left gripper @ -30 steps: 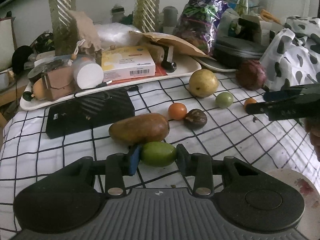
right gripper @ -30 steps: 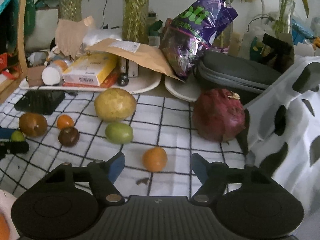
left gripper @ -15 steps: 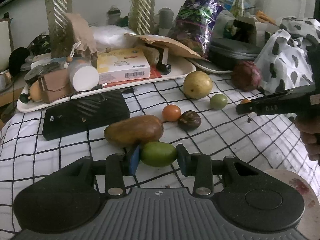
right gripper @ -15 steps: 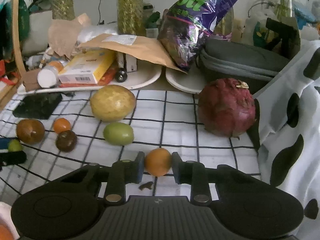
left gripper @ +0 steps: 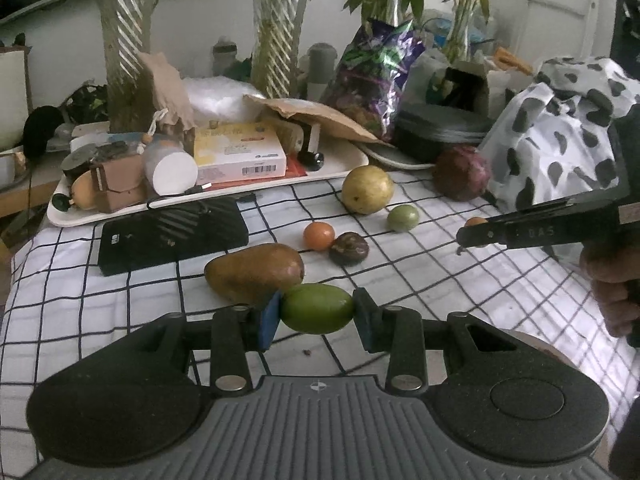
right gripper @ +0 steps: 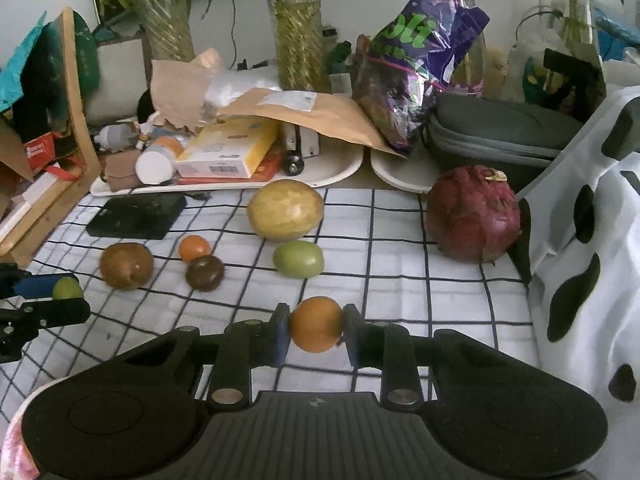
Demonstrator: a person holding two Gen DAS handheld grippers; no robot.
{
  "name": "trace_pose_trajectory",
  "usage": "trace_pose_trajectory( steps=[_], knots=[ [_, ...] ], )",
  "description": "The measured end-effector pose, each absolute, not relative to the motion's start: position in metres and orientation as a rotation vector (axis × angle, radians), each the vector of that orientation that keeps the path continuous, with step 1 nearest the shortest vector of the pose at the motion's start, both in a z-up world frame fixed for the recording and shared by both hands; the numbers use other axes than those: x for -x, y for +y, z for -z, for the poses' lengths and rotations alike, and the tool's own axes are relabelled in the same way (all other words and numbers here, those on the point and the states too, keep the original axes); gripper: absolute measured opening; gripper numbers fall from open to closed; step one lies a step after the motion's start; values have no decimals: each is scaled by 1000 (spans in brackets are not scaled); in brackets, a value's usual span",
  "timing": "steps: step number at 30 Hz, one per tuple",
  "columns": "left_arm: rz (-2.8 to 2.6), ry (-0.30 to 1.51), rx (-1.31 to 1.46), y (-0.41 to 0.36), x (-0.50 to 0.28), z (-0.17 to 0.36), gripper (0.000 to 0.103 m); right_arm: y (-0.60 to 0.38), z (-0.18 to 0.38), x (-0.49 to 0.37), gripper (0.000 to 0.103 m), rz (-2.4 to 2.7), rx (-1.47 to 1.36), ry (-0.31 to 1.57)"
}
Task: Organize fruits
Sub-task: 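Carry the lime and tangerine onto the white plate and open both tools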
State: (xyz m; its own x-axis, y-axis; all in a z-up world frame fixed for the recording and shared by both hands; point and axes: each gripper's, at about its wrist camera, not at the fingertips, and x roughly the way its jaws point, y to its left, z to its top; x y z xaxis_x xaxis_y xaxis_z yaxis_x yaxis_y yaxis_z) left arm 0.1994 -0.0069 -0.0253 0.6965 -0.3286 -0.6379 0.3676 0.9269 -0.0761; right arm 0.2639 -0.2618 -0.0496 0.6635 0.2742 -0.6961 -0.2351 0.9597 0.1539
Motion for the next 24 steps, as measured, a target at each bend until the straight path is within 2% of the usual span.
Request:
trace_pose_trajectory(
  steps=[24],
  knots=[
    [378, 691, -6, -1, -89, 5, 37, -239, 13, -142, 29, -421, -27, 759]
  ],
)
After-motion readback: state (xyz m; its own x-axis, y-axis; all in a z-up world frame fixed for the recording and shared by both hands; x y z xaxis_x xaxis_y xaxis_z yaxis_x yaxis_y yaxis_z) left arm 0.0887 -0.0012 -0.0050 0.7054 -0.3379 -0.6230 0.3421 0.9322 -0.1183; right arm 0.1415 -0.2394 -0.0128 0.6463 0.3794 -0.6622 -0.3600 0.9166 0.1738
